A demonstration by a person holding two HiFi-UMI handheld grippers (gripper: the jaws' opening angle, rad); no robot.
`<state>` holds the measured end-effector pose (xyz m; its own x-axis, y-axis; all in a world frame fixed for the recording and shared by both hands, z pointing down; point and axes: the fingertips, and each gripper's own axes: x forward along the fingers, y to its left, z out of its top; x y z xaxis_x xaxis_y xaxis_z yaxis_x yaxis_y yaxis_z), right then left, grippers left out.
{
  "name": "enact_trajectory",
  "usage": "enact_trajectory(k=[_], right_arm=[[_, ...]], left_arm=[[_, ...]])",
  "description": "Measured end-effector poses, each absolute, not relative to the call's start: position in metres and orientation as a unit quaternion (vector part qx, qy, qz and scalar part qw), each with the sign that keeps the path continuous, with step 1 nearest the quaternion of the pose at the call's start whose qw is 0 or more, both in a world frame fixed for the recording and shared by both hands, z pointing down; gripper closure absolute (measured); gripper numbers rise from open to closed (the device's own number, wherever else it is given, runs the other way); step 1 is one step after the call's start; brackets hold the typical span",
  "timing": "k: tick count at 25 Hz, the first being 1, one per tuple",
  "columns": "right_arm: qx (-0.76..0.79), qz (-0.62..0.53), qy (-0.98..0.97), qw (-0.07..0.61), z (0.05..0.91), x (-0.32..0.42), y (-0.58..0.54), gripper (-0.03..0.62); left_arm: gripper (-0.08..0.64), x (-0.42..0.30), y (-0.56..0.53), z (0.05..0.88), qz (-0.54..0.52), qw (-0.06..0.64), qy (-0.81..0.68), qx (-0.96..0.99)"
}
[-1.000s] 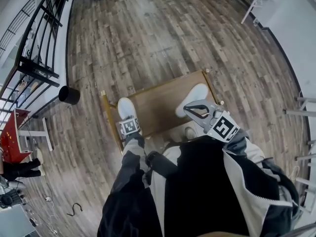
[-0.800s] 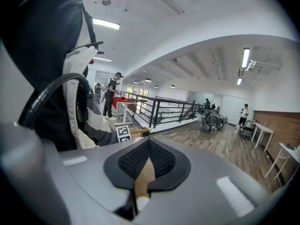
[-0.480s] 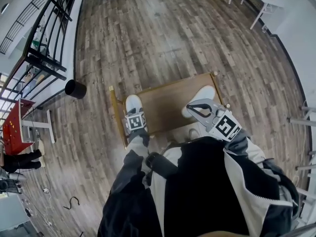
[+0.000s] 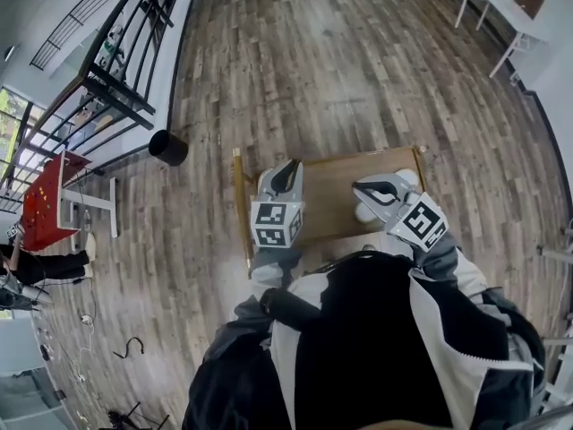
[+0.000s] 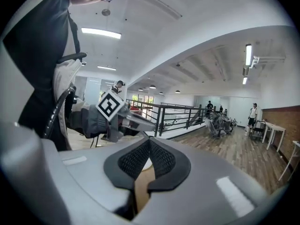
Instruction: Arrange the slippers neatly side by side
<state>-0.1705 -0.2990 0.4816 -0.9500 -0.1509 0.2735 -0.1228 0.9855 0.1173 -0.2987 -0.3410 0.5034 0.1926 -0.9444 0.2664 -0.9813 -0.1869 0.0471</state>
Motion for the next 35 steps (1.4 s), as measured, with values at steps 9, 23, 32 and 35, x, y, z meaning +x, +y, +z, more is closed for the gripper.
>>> enact_trajectory(k=[9, 23, 32, 35], right_arm=[[0.088, 0.037, -0.992, 0.086, 0.467, -0.196, -0.319, 0.588], [0.109, 0.082, -0.978, 0.155, 0.526, -0.184, -0.321, 0.588], [0.197, 0.197, -0.924, 0.264, 0.655, -0.135, -0.360, 0.520], [0.255, 0.256, -0.885, 0.294, 0.697, -0.105, -0.375, 0.468]], left_arm=[[0.546, -0.283, -0.303, 0.424, 0.039, 0.016, -0.624, 0.781], [0.546, -0.276, -0.302, 0.441, 0.026, 0.047, -0.617, 0.785], [0.546, -0.257, -0.317, 0.437, 0.025, 0.047, -0.587, 0.808], [0.546, -0.245, -0.318, 0.437, 0.028, 0.050, -0.573, 0.817]])
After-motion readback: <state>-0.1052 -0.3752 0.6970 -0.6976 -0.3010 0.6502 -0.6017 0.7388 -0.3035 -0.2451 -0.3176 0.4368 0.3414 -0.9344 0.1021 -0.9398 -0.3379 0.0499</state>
